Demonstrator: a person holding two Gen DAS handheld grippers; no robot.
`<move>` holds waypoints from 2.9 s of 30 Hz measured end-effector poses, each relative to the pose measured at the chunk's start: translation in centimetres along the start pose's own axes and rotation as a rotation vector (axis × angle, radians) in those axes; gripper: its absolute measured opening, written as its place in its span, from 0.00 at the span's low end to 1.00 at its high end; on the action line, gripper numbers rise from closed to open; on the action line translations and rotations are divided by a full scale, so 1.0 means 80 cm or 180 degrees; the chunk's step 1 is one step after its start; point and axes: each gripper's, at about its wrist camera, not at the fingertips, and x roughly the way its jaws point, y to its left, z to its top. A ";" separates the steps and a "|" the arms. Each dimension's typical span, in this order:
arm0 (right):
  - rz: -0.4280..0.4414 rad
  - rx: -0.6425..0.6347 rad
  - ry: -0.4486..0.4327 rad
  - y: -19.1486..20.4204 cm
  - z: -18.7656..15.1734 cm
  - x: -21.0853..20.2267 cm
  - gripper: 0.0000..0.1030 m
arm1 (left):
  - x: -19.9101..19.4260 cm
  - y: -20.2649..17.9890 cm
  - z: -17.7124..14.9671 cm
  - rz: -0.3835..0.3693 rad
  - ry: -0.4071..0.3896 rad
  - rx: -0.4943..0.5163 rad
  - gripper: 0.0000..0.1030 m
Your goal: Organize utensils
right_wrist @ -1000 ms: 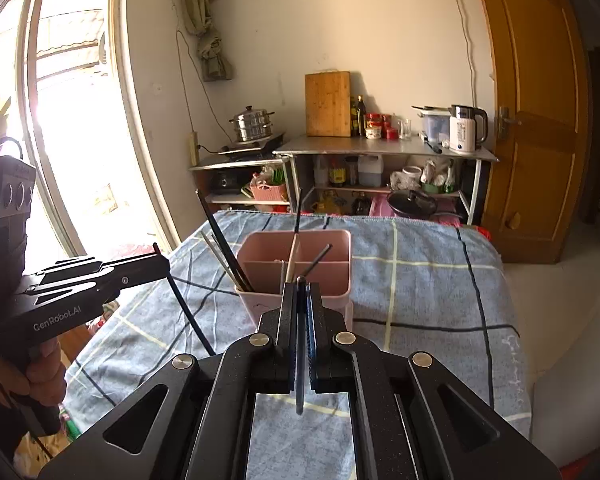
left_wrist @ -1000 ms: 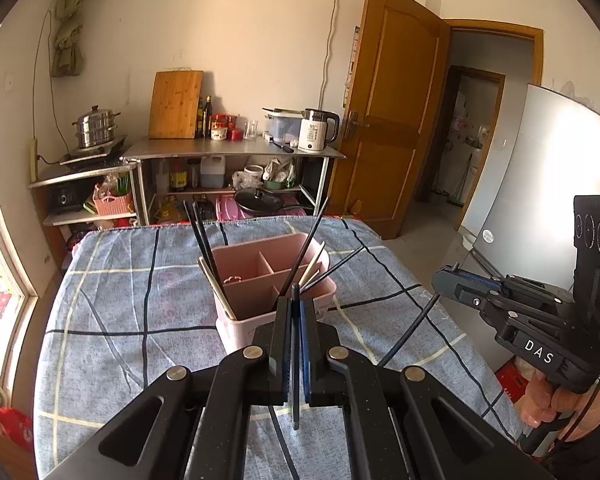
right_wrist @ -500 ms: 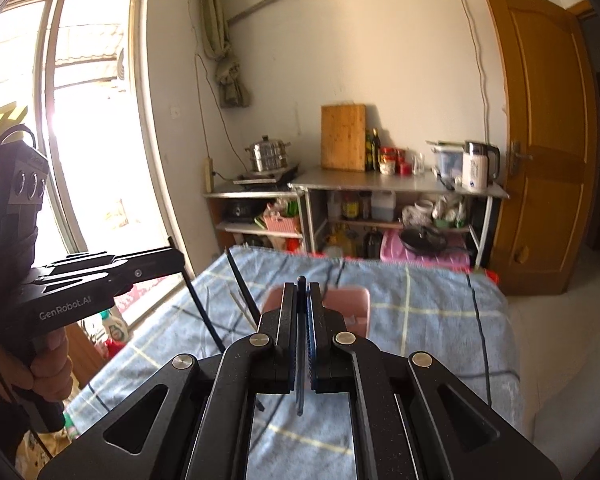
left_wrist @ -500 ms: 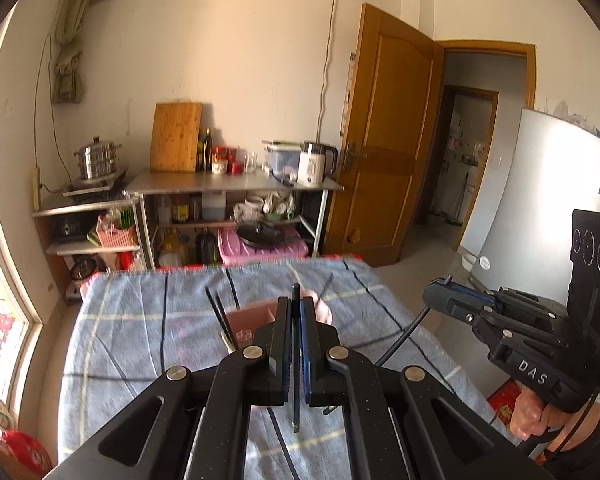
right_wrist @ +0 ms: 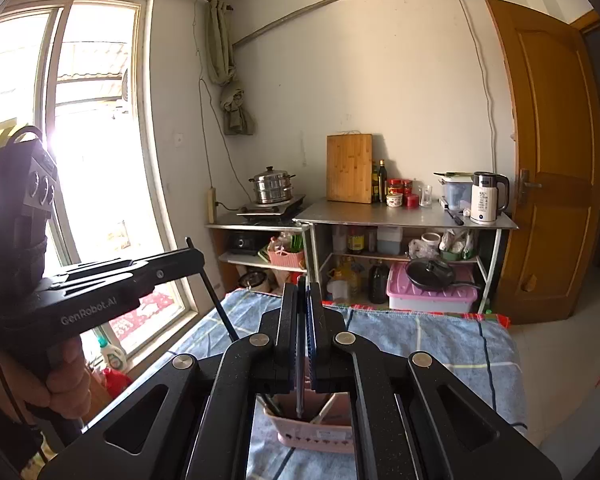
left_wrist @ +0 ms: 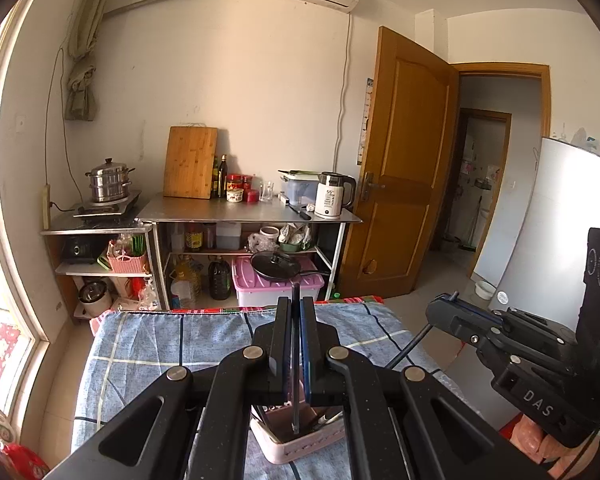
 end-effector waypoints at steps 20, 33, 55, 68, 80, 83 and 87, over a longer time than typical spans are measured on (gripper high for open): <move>-0.0037 0.0042 0.0534 -0.009 -0.080 0.055 0.04 | 0.076 0.020 -0.093 -0.0067 0.0460 -0.0085 0.03; -0.0051 0.0120 0.0738 -0.016 -0.097 0.055 0.05 | 0.067 0.024 -0.106 -0.0058 0.0532 -0.0136 0.05; -0.0162 0.0129 0.0448 -0.005 -0.132 -0.056 0.22 | -0.062 -0.018 -0.163 0.0086 0.0182 -0.0203 0.19; -0.0183 0.0101 0.0519 0.020 -0.207 -0.101 0.26 | -0.093 -0.050 -0.249 0.0213 0.0242 -0.0149 0.19; -0.0208 0.0085 0.0451 0.032 -0.270 -0.126 0.26 | -0.107 -0.056 -0.317 0.0190 0.0312 -0.0159 0.19; -0.0238 0.0084 0.0458 0.033 -0.281 -0.130 0.26 | -0.112 -0.053 -0.329 0.0230 0.0309 -0.0182 0.19; -0.0244 0.0089 0.0473 0.032 -0.291 -0.133 0.26 | -0.117 -0.046 -0.341 0.0286 0.0322 -0.0242 0.19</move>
